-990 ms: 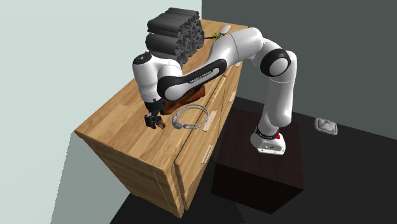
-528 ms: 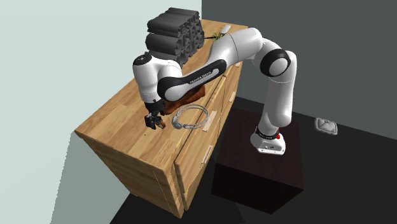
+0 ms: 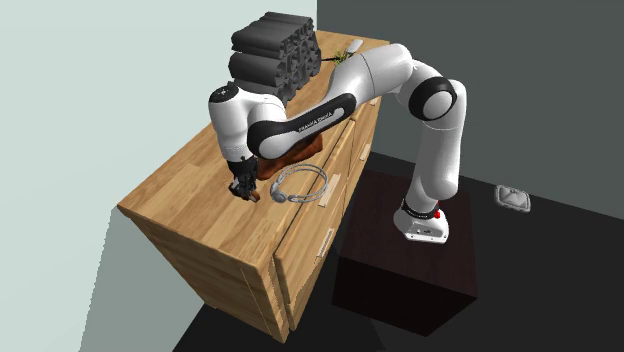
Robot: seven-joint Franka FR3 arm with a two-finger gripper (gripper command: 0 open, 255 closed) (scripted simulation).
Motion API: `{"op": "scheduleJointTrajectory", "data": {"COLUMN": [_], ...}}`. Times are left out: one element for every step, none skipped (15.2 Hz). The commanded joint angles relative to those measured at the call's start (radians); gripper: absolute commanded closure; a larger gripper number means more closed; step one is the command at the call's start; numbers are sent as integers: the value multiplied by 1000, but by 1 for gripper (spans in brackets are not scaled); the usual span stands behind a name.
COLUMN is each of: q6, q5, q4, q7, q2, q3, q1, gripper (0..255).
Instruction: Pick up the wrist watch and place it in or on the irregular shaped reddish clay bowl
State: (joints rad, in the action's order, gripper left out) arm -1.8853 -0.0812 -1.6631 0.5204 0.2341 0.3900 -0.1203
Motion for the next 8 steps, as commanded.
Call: {"op": "scheduleJointTrajectory", "data": {"q6": [0,0,13,26,39,52,65,78], "q5": [0,0,1,2,3,3,4,4], "q4": [0,-1,11,22,34,46,59,71], "q7": [0,0,-1,-1,-2,-2,-2,-3], "q2": [0,0,-2,-4,-5,-6,-6,-7], "q3": [0,0,0,1,1,1,2,2], "q1": [0,0,0,0,-1,-1,-1,-2], "gripper": [255,255,255,255,255,255,255,255]}}
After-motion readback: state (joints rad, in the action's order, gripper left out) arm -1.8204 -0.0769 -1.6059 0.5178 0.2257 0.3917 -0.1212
